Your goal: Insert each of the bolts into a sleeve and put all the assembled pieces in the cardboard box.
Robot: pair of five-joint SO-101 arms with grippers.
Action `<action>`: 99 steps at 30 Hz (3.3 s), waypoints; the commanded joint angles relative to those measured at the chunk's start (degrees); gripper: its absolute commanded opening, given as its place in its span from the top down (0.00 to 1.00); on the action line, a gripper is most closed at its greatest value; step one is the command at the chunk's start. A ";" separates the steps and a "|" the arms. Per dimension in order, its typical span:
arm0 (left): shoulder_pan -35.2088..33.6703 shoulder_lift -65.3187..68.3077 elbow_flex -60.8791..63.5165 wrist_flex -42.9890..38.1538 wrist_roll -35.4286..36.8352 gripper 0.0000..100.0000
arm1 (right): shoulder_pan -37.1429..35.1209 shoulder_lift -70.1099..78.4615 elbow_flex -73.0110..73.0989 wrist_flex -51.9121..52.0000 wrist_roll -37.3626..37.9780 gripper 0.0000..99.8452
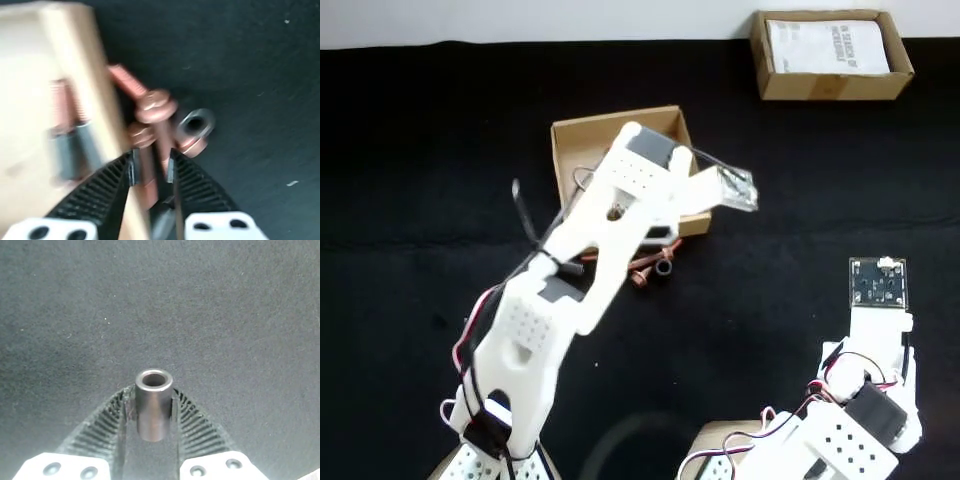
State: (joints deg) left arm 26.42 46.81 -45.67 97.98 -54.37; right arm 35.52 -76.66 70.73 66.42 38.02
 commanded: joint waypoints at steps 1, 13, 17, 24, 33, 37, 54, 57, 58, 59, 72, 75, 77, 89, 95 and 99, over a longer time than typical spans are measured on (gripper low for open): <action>1.98 -0.75 -1.01 0.09 -0.09 0.90 | 0.31 -0.92 -0.31 -0.92 0.70 0.99; 2.59 -3.03 -3.56 1.32 0.88 0.90 | 0.31 -1.01 1.45 -1.01 0.79 0.99; 2.59 0.22 -3.91 1.32 0.97 0.90 | 0.31 -1.01 1.45 -1.01 0.88 0.99; 2.24 4.62 -3.91 -1.32 1.23 0.90 | 0.22 -1.01 1.45 -1.01 0.88 0.99; 1.19 8.31 -3.91 -4.92 2.02 0.90 | 0.22 -1.01 1.98 -1.19 0.88 0.99; 1.10 8.31 -4.00 -6.95 7.74 0.96 | 0.31 -1.01 4.35 -5.23 0.88 0.99; 1.10 2.86 -11.74 -0.79 29.19 0.99 | -3.03 -1.01 4.35 -10.68 -11.60 0.99; 1.10 -0.40 -15.96 2.20 33.76 0.99 | -7.78 -1.01 4.26 -12.88 -22.59 0.99; 1.10 -1.45 -16.57 2.46 34.90 0.99 | -9.27 -1.01 4.26 -13.67 -26.11 0.99; 1.10 -2.59 -16.84 2.46 36.31 0.99 | -10.77 -1.01 4.26 -14.46 -29.36 0.99; -0.13 -21.23 -16.84 2.46 51.25 0.99 | -36.79 -1.01 4.35 -16.48 -42.90 0.99; -0.04 -25.98 -16.66 2.46 57.67 0.99 | -42.51 -1.01 4.70 -19.91 -42.90 0.99; -0.13 -28.79 -16.66 2.46 61.01 0.99 | -44.62 -1.01 4.88 -22.73 -42.90 0.99; 0.40 -43.03 -12.88 2.81 68.75 0.99 | -54.46 -1.01 4.88 -28.44 -42.90 0.99; 1.19 -57.10 3.47 2.55 68.57 0.99 | -56.92 -1.01 4.88 -28.44 -42.90 0.99; 0.92 -59.91 10.24 2.37 68.48 0.99 | -59.38 -1.01 4.88 -28.44 -42.90 0.99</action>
State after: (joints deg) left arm 27.12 -10.07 -38.64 100.53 14.02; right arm -22.07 -76.66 75.91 39.25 -4.35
